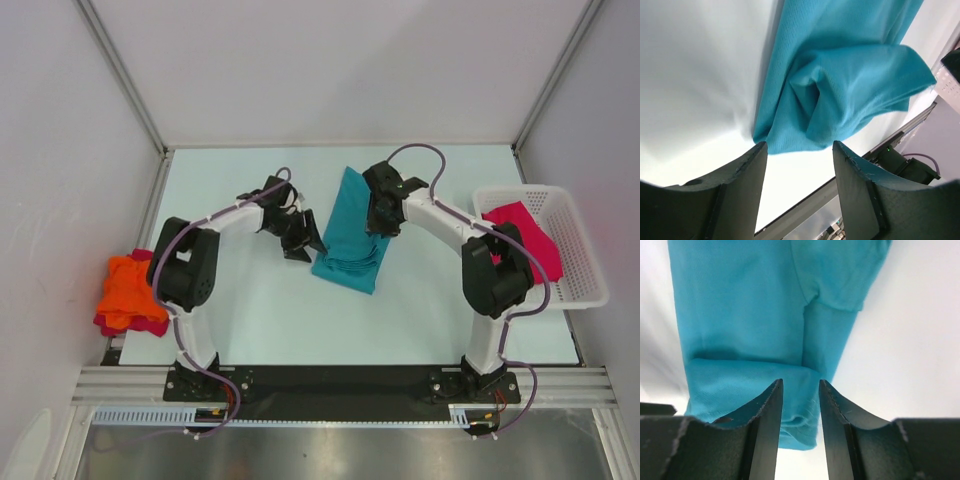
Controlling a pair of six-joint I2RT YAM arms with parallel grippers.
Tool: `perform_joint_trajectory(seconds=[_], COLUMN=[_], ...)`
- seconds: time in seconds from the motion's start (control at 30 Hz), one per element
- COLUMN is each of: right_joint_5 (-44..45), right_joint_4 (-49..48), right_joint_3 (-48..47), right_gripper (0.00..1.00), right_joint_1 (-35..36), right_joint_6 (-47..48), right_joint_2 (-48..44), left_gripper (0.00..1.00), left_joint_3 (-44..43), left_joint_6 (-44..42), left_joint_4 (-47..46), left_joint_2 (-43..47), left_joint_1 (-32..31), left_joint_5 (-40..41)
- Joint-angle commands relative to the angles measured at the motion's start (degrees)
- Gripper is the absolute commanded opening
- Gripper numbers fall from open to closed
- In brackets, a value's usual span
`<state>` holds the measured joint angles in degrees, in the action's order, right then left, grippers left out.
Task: Fold and stack the t-shirts
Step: Fold the folded rectangular tshirt in 1/3 of the way
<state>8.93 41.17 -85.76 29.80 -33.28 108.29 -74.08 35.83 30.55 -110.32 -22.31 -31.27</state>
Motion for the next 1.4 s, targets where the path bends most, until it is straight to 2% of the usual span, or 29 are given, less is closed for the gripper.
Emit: perform_joint_trajectory(seconds=[0.0, 0.17, 0.37, 0.67, 1.37], right_joint_5=[4.3, 4.6, 3.5, 2.0, -0.1], right_joint_4=[2.2, 4.0, 3.9, 2.9, -0.4], right_joint_3=[-1.5, -1.3, 2.3, 4.6, 7.8], right_gripper=[0.41, 0.4, 0.41, 0.4, 0.39], right_joint_1=[0.4, 1.8, 8.4, 15.3, 16.6], right_joint_6=[2.0, 1.4, -1.3, -5.0, -7.2], right_joint_2=[-5.3, -6.5, -9.8, -7.3, -1.9], left_gripper=[0.6, 0.6, 0.6, 0.6, 0.6], left_joint_3=[3.0, 5.7, 9.7, 14.5, 17.8], left_joint_6=[-1.6, -1.6, -1.1, -0.3, -0.9], left_joint_4=[-1.3, -1.7, -3.4, -5.4, -6.3], left_joint_2=[5.8, 9.8, 12.8, 15.7, 18.3], left_joint_1=[0.5, 0.5, 0.5, 0.6, 2.4], left_joint_5=[1.4, 1.6, 1.8, 1.5, 0.9])
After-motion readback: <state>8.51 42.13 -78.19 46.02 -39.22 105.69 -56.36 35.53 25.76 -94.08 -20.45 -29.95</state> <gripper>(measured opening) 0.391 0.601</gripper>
